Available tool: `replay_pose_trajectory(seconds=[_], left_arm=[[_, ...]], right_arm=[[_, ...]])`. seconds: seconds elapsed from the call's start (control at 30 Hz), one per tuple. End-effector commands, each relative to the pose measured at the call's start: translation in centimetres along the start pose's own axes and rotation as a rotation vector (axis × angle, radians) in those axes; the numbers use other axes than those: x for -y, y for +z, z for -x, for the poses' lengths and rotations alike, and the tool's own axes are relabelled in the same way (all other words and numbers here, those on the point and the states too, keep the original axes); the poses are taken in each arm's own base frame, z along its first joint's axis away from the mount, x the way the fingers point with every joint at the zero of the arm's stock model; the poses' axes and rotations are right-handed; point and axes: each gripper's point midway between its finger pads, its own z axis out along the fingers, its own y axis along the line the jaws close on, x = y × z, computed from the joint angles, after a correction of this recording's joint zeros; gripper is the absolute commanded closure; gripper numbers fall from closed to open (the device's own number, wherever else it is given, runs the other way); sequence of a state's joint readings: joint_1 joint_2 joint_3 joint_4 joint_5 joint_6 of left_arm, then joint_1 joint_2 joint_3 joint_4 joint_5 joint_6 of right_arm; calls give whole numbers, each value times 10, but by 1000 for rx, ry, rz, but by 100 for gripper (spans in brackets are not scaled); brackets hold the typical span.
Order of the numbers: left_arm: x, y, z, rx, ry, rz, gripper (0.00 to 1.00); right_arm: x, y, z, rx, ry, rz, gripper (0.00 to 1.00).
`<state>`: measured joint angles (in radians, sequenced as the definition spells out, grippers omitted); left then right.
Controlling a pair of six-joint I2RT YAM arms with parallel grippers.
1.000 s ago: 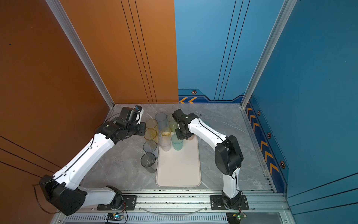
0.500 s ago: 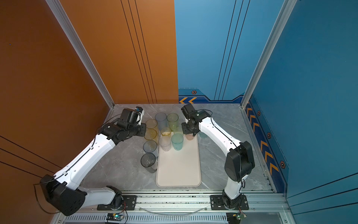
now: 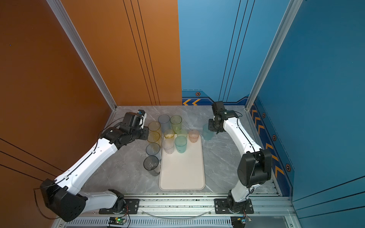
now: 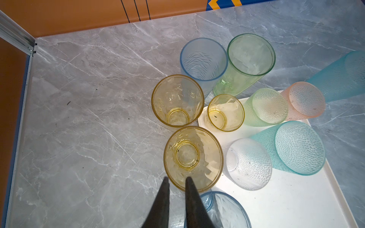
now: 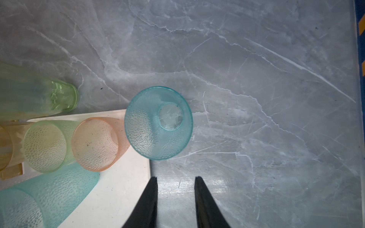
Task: Place the glasses into the tray
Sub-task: 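Open right gripper to release the teal glass and raise it away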
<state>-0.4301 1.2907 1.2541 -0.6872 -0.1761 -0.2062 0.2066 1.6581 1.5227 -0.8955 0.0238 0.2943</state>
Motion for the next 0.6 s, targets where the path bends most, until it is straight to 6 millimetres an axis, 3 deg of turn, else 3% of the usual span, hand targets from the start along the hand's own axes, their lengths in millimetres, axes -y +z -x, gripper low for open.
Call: replay_pose_trajectory(seconds=[0.0, 0.57], left_arm=[[-2, -4, 7, 27, -3, 5, 82], [0, 0, 10, 8, 4, 5, 82]], right_arm=[[10, 4, 5, 5, 8, -22, 70], [17, 42, 16, -67, 5, -46, 73]])
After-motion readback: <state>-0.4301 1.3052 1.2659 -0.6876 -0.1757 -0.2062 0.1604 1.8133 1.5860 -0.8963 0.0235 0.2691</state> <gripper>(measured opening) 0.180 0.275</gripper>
